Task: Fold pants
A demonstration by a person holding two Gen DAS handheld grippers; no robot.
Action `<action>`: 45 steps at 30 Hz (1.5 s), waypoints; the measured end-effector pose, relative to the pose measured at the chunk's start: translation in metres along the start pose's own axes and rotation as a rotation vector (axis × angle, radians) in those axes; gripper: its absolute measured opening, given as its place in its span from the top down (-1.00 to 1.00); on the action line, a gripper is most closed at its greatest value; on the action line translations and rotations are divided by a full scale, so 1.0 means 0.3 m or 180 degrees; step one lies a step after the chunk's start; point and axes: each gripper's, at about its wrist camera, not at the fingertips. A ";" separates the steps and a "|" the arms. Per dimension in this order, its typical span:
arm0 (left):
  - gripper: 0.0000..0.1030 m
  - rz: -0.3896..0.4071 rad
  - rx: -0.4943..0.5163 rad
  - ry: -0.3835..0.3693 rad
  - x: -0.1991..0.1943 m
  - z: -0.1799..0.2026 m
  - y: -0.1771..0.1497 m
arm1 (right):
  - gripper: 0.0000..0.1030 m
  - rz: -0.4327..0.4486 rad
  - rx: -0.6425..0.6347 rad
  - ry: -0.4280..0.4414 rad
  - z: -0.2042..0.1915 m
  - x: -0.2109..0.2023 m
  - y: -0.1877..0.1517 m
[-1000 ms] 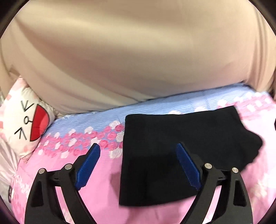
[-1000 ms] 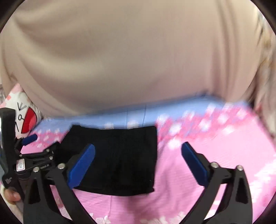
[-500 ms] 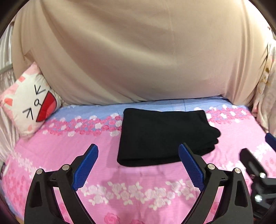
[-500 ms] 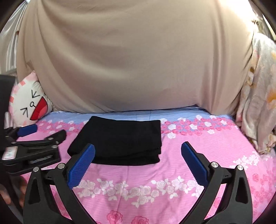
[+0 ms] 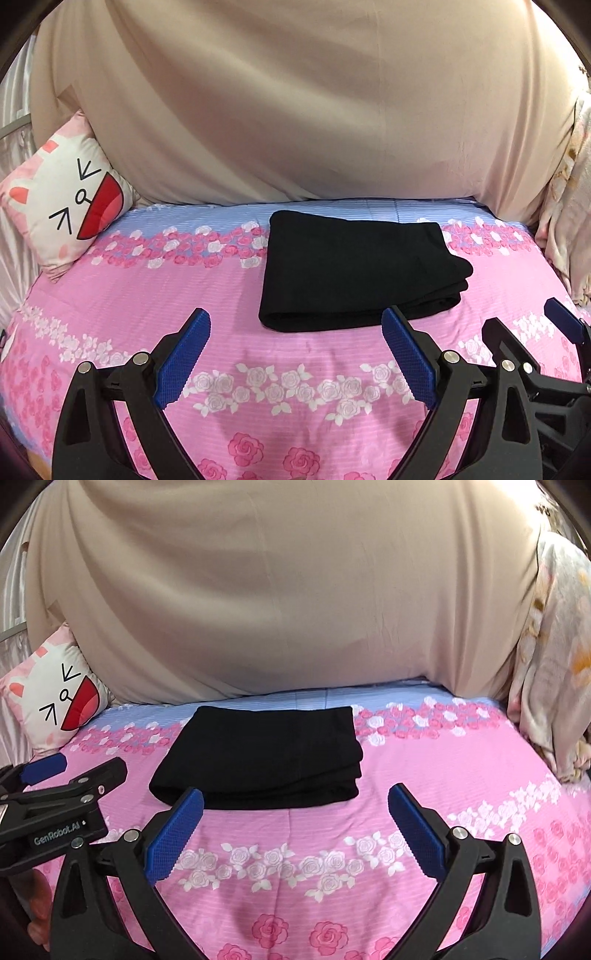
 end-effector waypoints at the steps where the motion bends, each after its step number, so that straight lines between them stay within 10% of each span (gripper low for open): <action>1: -0.78 0.0001 -0.0002 -0.0009 0.002 -0.003 -0.002 | -0.91 -0.0001 -0.0001 -0.0019 -0.002 0.003 -0.001; 45: -0.78 -0.0042 0.0012 -0.0034 0.017 -0.038 -0.023 | -0.91 -0.0019 0.0021 -0.0101 -0.037 0.018 -0.014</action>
Point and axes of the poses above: each gripper's, at about its wrist camera, not at the fingertips, and x roughly the way its jaws point, z to its right, y to its top, and after that the axes turned 7 degrees about x, right-handed
